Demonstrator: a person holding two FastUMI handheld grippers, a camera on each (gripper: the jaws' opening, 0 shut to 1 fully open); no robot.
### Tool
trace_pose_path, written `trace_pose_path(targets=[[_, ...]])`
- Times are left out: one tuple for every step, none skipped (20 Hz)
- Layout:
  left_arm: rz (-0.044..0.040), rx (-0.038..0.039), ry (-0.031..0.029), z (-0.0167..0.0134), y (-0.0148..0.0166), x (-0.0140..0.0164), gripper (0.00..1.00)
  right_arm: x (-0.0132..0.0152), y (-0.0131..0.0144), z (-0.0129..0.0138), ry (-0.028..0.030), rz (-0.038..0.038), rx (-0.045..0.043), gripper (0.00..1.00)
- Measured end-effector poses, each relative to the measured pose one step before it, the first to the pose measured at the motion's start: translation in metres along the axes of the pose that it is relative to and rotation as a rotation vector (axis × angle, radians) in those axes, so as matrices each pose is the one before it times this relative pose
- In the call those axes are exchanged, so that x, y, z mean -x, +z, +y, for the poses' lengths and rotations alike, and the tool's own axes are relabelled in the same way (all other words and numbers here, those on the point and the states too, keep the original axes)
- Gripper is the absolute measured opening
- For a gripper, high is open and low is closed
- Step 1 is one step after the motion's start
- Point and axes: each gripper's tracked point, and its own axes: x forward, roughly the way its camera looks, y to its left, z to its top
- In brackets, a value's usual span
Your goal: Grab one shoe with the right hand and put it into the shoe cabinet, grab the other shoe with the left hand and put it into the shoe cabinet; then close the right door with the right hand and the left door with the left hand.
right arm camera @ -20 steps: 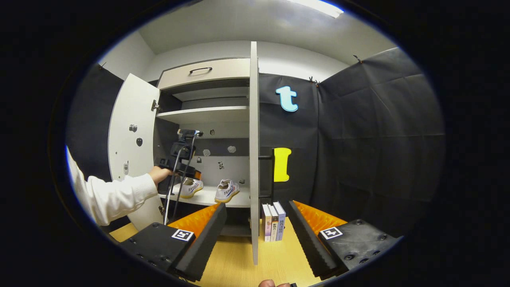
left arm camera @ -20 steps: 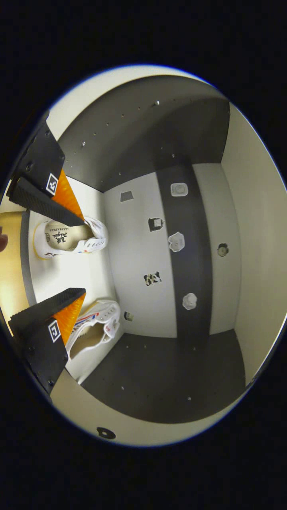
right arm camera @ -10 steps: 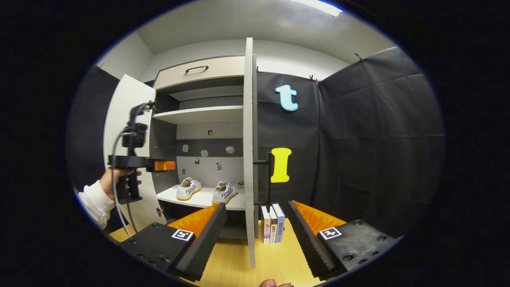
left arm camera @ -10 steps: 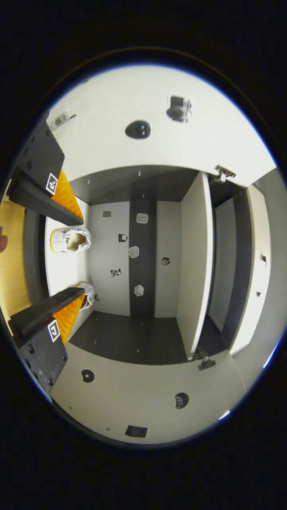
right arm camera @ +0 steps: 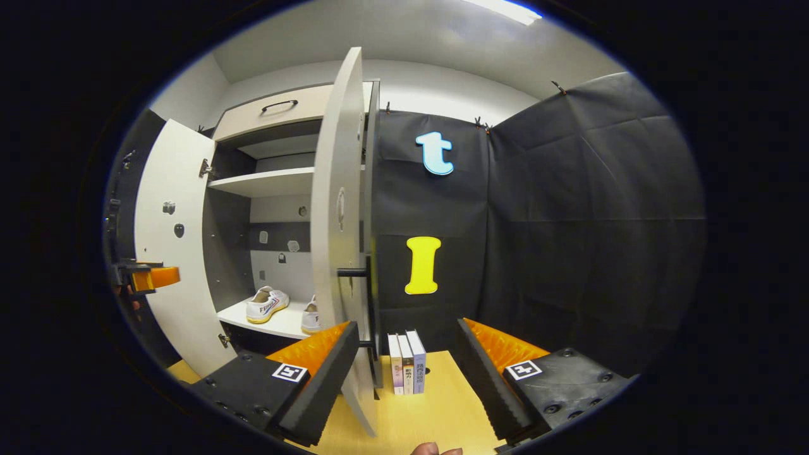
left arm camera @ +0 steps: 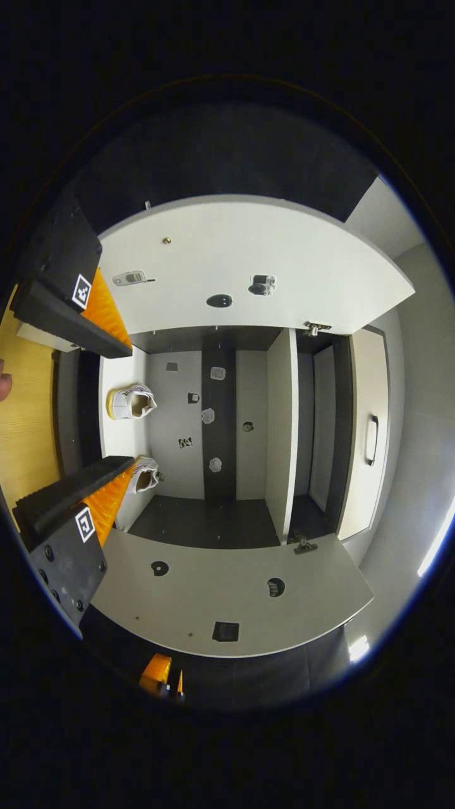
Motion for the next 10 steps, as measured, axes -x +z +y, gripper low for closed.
trace_pose_path(targets=[[-0.00125, 0.00503, 0.00954, 0.00210, -0.00271, 0.00695, 0.97, -0.00791, -0.00011, -0.00521, -0.00822, 0.00013, 0.00194, 0.98], [-0.01037, 0.01311, 0.00220, -0.00066, -0.00023, 0.00507, 0.97, -0.00788, -0.00047, -0.00619, -0.00904, -0.00318, 0.00156, 0.98], [-0.00524, 0.01196, 0.00002, -0.00075, -0.00040, 0.00345, 0.97, -0.00760, -0.00119, -0.00412, -0.00439, 0.00434, 0.00138, 0.98], [-0.00478, 0.00580, -0.00074, 0.00031, -0.00180, 0.00440, 0.97, -0.00638, -0.00139, -0.00123, 0.00260, 0.00476, 0.00063, 0.98], [0.00409, -0.00153, 0.00471, 0.00171, -0.00192, 0.00462, 0.97, -0.00493, -0.00400, 0.00113, 0.00229, 0.01031, -0.00206, 0.98], [0.00698, -0.00335, 0.00596, 0.00362, -0.00261, 0.00438, 0.97, -0.00411, -0.00237, 0.00254, 0.01083, 0.00973, -0.00503, 0.98], [0.00728, -0.00092, 0.00443, 0.00223, -0.00220, 0.00306, 0.97, -0.00463, -0.00008, 0.00383, 0.01086, 0.00364, -0.00965, 0.98], [0.00578, 0.00240, 0.00150, 0.00252, -0.00128, 0.00303, 0.97, -0.00002, -0.00042, 0.00399, 0.00845, 0.00448, -0.01513, 0.98], [0.00465, 0.00195, 0.00222, 0.00409, -0.00228, 0.00219, 0.97, -0.00199, -0.00046, 0.00146, -0.00387, 0.00045, -0.01412, 0.97], [0.00210, 0.00065, 0.00661, 0.00552, -0.00006, 0.00286, 0.97, 0.00114, -0.00138, 0.00123, -0.00411, 0.00079, -0.00897, 0.96]])
